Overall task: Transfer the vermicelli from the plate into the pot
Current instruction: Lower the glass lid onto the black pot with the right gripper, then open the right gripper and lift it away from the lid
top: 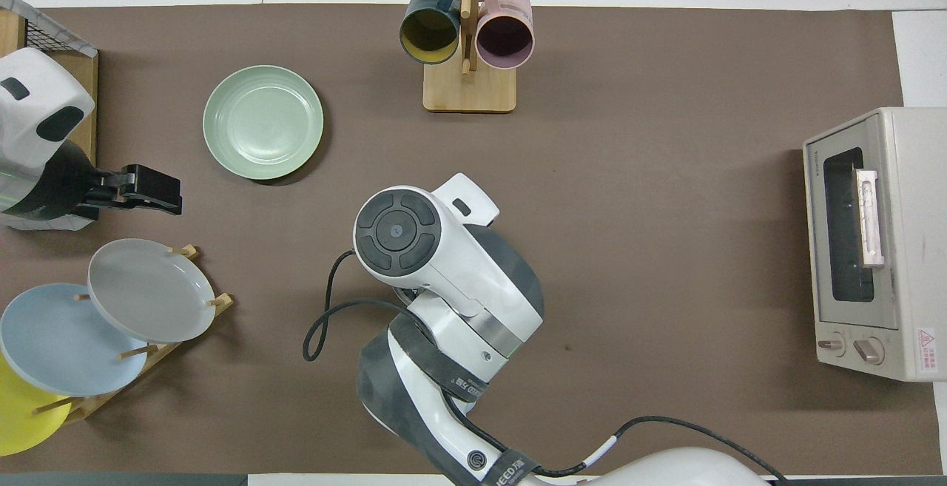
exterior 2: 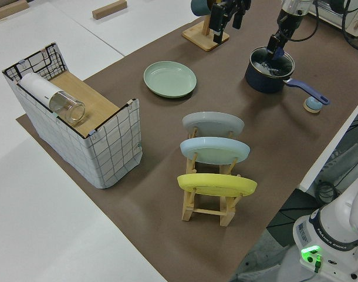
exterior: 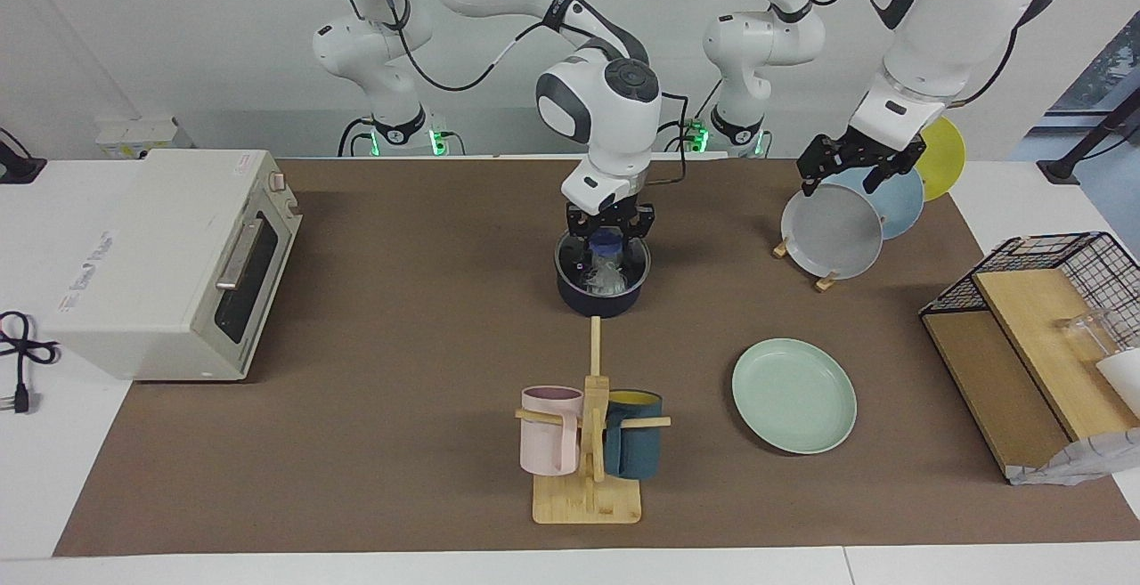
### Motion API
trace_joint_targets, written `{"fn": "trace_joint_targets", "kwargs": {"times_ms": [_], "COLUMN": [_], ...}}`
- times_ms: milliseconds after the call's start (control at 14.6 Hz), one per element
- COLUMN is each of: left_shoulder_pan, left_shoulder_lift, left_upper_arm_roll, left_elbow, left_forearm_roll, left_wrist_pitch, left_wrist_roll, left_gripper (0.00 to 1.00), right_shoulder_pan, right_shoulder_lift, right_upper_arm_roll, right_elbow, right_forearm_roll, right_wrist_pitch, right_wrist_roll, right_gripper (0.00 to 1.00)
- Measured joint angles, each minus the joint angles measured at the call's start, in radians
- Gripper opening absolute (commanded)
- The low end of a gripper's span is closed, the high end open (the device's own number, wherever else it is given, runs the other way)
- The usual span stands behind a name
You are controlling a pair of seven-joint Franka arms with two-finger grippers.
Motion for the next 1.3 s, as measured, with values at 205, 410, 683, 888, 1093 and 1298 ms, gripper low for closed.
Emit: {"fn": "trace_joint_targets", "kwargs": {"times_ms": [205,410,683,888,1093,1298], "left_shoulder_pan": [-0.004,-0.004,-0.004,-0.004,-0.005,-0.005], "left_shoulder_lift": [-0.001,-0.001,-0.001,-0.001,-0.004,-0.006], "left_upper_arm_roll": [0.000,0.000,0.000,0.000,0.000,0.000], "left_elbow": [0.000,0.000,0.000,0.000,0.000,0.000], "left_forearm_roll": [0.000,0.000,0.000,0.000,0.000,0.000], "left_wrist_pitch": [0.000,0.000,0.000,0.000,-0.005,-0.009], "left_wrist_roll": [0.000,0.000,0.000,0.000,0.000,0.000], "left_gripper": [1.00,1.00,1.00,1.00,1.00,1.00], "right_shoulder_pan": [-0.001,-0.002,-0.002,-0.006,-0.017,-0.093], "right_shoulder_lift": [0.000,0.000,0.001,0.001,-0.001,-0.028], "right_upper_arm_roll": [0.000,-0.001,-0.001,-0.004,-0.012,-0.014], "right_elbow": [0.000,0.000,-0.001,0.001,0.019,0.035], "right_forearm_roll": [0.006,0.013,0.014,0.012,-0.010,-0.021], "right_wrist_pitch": [0.000,0.000,0.000,0.001,0.003,-0.002], "right_wrist_roll": [0.001,0.001,0.002,0.002,0.002,-0.064], "right_gripper": [0.36,0.54,0.92,1.00,1.00,1.00]}}
